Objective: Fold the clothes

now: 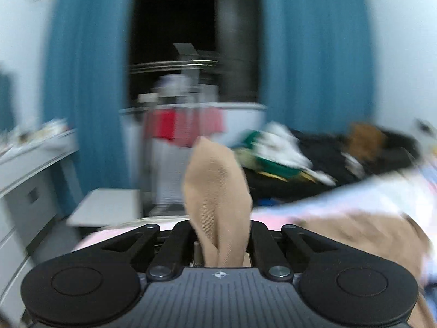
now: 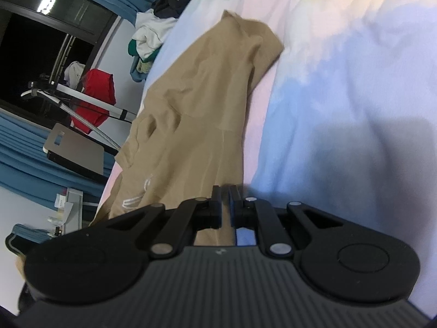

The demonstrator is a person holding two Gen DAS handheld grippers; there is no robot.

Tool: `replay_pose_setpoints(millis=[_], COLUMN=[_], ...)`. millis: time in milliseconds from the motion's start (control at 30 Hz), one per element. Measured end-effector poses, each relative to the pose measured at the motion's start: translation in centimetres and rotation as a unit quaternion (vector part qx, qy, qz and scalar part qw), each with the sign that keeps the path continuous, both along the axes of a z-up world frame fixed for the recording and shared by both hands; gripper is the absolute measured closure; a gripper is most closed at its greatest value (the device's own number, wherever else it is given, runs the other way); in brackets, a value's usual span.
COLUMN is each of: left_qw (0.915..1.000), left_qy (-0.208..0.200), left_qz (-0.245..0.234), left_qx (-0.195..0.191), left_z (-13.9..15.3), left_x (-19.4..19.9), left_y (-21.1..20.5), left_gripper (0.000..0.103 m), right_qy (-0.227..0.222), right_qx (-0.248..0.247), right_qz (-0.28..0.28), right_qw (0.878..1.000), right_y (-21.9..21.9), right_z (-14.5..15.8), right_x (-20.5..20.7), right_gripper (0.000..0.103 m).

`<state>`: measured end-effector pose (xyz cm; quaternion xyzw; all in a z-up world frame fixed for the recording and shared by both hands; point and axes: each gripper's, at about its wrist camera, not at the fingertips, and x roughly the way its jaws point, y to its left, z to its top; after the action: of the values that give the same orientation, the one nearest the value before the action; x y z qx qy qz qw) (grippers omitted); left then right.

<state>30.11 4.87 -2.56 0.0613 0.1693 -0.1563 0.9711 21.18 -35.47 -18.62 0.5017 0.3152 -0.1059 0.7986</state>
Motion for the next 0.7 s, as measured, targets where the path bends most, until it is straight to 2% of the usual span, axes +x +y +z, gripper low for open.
replay_pose_setpoints(millis=[33, 100, 167, 233, 300, 367, 467, 533, 633, 700], left_qw=[0.9997, 0.9974, 0.9927, 0.9868, 0.983, 0.9813, 0.979, 0.9754, 0.9645, 0.9596], left_qy=[0.011, 0.033, 0.057, 0.081, 0.099, 0.116, 0.135, 0.167, 0.228, 0.253], left_qz=[-0.017, -0.052, -0.084, -0.108, -0.116, -0.105, -0.078, -0.048, 0.001, 0.006], left_qx=[0.013, 0.038, 0.065, 0.089, 0.102, 0.113, 0.132, 0.136, 0.134, 0.123], left_z=[-0.9, -2.6, -4.3, -6.0, -6.9, -7.1, -6.7, -5.8, -4.5, -4.6], left_x=[-0.6, -1.9, -3.2, -4.4, -5.5, -7.4, -11.3, -12.9, -15.0, -15.4], left_y=[-2.0, -5.9, -9.4, -10.6, -10.5, -9.2, -4.5, -1.0, 4.2, 5.8], left_gripper=[0.095, 0.083, 0.054, 0.044, 0.039, 0.032, 0.023, 0.022, 0.021, 0.021], right_qy=[-0.002, -0.008, -0.012, -0.012, -0.014, -0.021, -0.031, -0.037, -0.042, -0.044], right_qx=[-0.003, -0.011, -0.021, -0.029, -0.029, -0.025, -0.02, -0.015, -0.021, -0.03], right_qz=[-0.001, -0.003, -0.004, -0.001, 0.006, 0.021, 0.044, 0.061, 0.087, 0.102], right_qw=[1.0, 1.0, 1.0, 1.0, 0.999, 0.999, 0.998, 0.997, 0.995, 0.993], right_y=[-0.2, -0.5, -0.7, -0.8, -1.0, -0.7, -0.2, 0.4, 1.3, 1.8], right_z=[0.2, 0.6, 0.8, 0.9, 0.9, 0.9, 1.0, 1.0, 1.3, 1.6], right_x=[-0.1, -0.4, -0.6, -0.6, -0.6, -0.3, 0.2, 0.6, 1.1, 1.2], right_gripper=[0.093, 0.093, 0.093, 0.093, 0.093, 0.093, 0.093, 0.093, 0.093, 0.093])
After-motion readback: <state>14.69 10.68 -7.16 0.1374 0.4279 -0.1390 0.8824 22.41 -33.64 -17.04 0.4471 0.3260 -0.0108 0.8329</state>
